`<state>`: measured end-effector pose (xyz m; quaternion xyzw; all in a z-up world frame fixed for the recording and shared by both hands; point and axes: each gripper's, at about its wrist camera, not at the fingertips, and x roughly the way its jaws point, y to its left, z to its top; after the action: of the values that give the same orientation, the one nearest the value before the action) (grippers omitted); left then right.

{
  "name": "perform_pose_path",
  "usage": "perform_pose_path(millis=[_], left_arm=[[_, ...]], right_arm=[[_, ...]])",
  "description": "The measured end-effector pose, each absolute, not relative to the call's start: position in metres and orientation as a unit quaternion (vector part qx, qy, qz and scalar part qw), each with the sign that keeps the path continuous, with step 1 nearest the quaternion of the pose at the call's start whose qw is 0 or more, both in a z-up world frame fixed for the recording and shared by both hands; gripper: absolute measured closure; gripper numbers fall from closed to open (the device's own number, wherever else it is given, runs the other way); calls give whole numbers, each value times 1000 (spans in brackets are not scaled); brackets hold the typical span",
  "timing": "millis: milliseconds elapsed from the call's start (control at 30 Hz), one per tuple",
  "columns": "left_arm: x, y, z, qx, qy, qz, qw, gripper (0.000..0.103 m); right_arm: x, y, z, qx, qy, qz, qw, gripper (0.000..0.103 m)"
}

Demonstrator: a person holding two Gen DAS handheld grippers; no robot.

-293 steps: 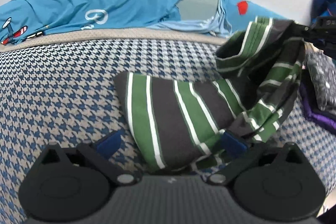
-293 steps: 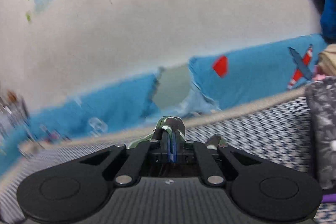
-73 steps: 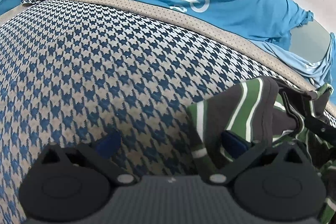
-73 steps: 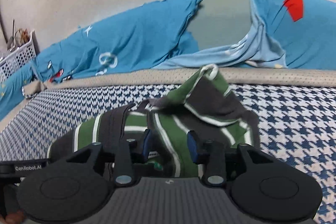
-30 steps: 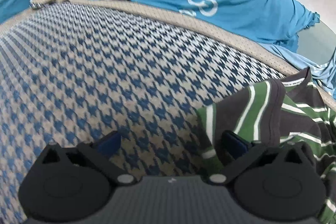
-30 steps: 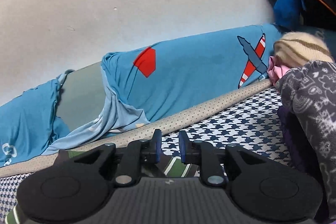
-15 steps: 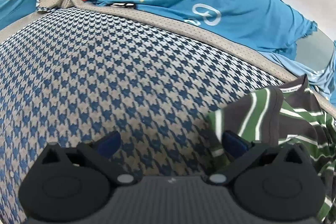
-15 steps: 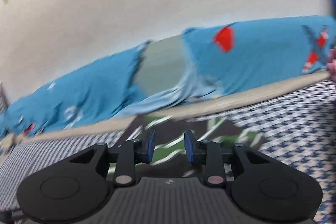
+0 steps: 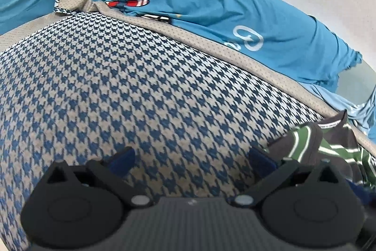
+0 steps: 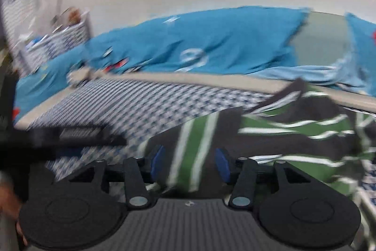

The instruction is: Fold clothes

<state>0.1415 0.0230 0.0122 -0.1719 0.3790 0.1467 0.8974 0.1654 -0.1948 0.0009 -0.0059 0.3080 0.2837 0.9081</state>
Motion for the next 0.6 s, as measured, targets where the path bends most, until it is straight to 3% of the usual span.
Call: perform_pose_path(millis=[500, 600], left_arm=[[135, 53, 23, -207, 379, 150, 889, 0], [133, 58, 25, -209, 377, 149, 890, 0]], right_arm=[[147, -121, -37, -178, 268, 277, 906, 52], [146, -107, -49, -229, 259, 262, 901, 61]])
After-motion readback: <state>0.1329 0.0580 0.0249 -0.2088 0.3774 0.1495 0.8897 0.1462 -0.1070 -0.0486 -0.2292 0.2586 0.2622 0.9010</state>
